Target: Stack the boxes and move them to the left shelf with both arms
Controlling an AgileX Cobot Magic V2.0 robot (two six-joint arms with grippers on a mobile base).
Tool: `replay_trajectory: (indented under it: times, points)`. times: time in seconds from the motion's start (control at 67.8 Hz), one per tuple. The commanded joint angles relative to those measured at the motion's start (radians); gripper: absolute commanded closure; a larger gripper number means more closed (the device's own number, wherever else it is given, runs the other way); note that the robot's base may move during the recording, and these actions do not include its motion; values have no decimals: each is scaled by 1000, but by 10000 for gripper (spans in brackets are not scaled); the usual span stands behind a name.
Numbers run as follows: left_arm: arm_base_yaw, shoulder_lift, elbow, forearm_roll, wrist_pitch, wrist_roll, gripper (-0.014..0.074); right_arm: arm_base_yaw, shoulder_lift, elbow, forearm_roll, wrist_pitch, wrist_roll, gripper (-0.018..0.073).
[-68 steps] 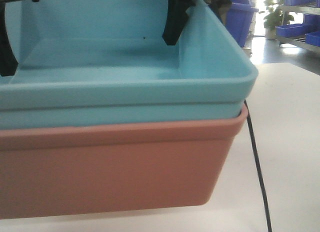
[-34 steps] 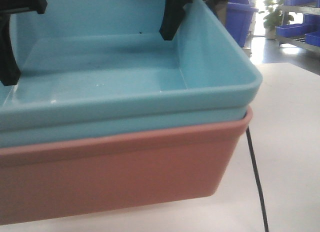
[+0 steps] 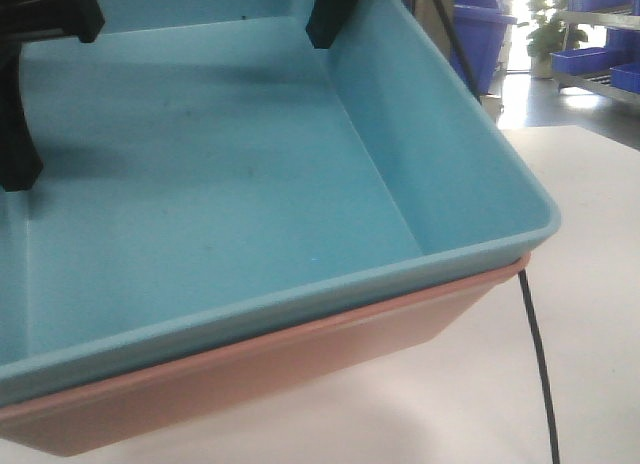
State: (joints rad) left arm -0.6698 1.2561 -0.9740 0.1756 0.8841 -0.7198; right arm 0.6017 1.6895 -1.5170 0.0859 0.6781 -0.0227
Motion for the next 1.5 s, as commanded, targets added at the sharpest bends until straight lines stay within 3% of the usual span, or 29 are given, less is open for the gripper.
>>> replay_trajectory:
  times: [0.0, 0.162, 0.383, 0.604, 0.885, 1.253, 1.489]
  points:
    - [-21, -34, -59, 26, -294, 31, 599, 44, -54, -34, 156, -49, -26, 509]
    - [-3, -34, -59, 53, -294, 26, 599, 43, -54, -34, 148, -48, 39, 503]
    - [51, -34, -60, 63, -362, 26, 599, 36, -55, -34, 22, -43, 229, 503]
    - [55, -34, -60, 101, -427, 26, 599, 36, -67, -34, -3, -17, 233, 503]
    - [53, -52, -60, 103, -349, 26, 599, 36, -118, -18, -4, 14, 240, 503]
    - [-25, -205, -60, 150, -328, 26, 599, 38, -311, 180, -43, -28, 240, 503]
    - [-97, -247, -43, 147, -251, 26, 599, 39, -395, 266, -43, -56, 238, 503]
